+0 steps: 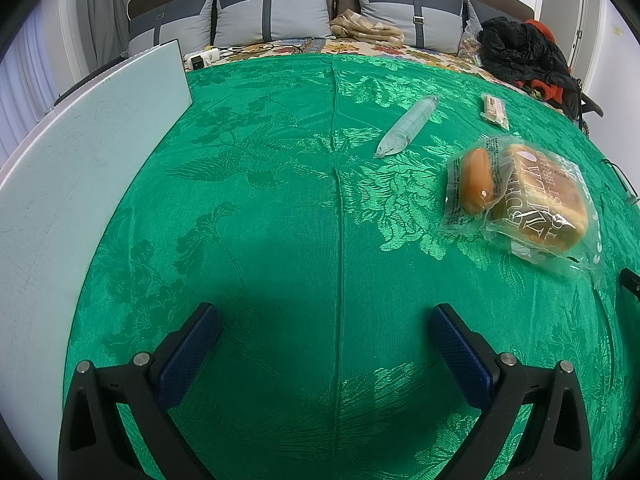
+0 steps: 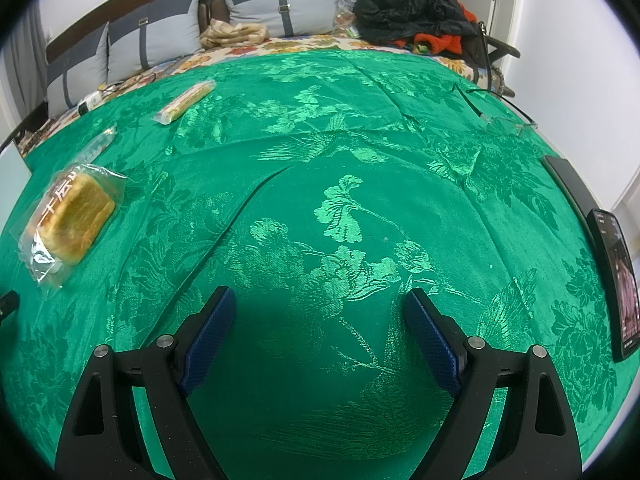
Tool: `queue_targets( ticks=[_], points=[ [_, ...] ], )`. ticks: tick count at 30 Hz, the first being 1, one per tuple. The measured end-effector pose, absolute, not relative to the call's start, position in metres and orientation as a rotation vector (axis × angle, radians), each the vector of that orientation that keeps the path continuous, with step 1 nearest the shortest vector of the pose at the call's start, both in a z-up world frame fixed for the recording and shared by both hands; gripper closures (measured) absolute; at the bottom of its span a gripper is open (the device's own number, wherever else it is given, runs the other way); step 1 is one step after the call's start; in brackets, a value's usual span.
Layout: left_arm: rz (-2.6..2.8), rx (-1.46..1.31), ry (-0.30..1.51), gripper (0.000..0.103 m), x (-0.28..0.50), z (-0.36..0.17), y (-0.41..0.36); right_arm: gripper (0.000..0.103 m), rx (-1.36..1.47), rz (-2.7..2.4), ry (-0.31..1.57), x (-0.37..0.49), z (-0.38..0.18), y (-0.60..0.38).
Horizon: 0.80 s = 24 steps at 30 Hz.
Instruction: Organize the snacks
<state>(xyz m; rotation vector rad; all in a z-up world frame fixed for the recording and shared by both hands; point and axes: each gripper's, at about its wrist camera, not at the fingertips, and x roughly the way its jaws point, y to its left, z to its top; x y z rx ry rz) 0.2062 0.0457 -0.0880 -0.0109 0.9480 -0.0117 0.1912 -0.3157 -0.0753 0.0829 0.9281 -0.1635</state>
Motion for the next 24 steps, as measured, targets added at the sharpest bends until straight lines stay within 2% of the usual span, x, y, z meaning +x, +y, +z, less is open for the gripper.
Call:
queue_targets(
  ticks=[13, 18, 20, 23, 24],
  points=[
    [-0.067, -0.014, 0.985, 0.001, 0.213, -0.085, 0.050, 0.014, 0.084, -0.163, 0.928, 0.191, -0.075, -0.316],
    [-0.135, -0.160, 0.881, 0.001, 0.261, -0.037, 0.071, 0.014, 0.085, -0.163, 0.928, 0.191, -0.075, -0.316],
    [-0.173, -0.179, 0.887, 0.003, 0.300, -0.020, 0.065, 0.014, 0.085, -0.163, 0.928, 0.191, -0.075, -0.316],
    [-0.262, -0.143, 0.990, 0.010, 0.350, -0.020, 0.036, 0.014, 0.085, -0.163, 0.928, 0.191, -0.076, -0.316],
    [-0.271, -0.081, 1.030, 0.019, 0.365, -0.025, 0.022, 0.014, 0.085, -0.163, 0.928, 0.191, -0.075, -0.316]
  ],
)
